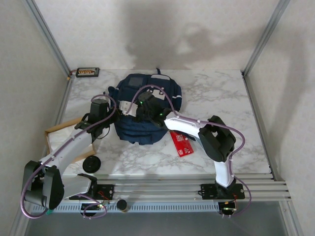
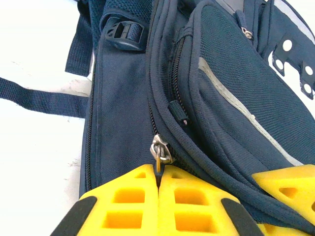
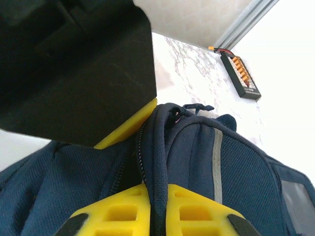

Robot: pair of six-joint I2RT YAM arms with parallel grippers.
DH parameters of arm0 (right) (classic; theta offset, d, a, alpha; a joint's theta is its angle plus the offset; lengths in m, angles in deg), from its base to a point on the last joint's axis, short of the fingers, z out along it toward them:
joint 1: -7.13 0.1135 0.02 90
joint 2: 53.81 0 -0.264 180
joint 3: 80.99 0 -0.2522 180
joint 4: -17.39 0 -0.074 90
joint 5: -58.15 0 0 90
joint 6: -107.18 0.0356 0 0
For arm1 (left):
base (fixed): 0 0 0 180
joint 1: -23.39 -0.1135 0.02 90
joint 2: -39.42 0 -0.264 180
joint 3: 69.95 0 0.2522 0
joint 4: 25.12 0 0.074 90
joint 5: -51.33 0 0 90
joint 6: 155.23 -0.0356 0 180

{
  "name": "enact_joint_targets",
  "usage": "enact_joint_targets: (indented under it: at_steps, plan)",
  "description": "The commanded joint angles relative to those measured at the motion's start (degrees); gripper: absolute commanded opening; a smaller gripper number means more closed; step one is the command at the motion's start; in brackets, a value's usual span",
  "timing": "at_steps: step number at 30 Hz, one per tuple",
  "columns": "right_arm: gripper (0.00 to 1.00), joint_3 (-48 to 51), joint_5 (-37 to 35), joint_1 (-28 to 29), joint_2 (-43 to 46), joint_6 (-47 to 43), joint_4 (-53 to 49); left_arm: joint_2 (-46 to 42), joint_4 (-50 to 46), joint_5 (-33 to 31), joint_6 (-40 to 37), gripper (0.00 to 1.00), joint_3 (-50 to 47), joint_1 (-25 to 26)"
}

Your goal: Pack the student bag

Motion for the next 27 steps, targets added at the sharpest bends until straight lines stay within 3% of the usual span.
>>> enact_joint_targets:
  at_steps: [1, 5, 13, 18, 27]
  plan:
    - [0.01, 2.71, -0.69, 0.07, 3.21, -4.88, 2.95, -3.28, -0.03, -3.46, 1.3, 0.0, -0.22, 0.37]
    - [0.0, 8.24, 6.11, -2.08, 9.12, -8.6, 3.05, -5.49, -3.15, -5.23, 2.55, 0.0, -0.92, 0.29]
    - [0.0, 14.14, 21.64, -10.52, 18.18, -10.69, -1.74, -6.69, -6.53, -2.91, 0.58, 0.0, -0.77, 0.25]
    - [0.0, 16.41, 22.87, -12.69, 20.66, -12.18, -3.43, -4.52, -7.45, -5.5, -1.05, 0.0, 1.51, -0.18]
    - [0.0, 16.94, 26.05, -13.03, 20.72, -12.35, -5.01, 2.49, -0.22, -6.95, 0.06, 0.0, 3.4, -2.42]
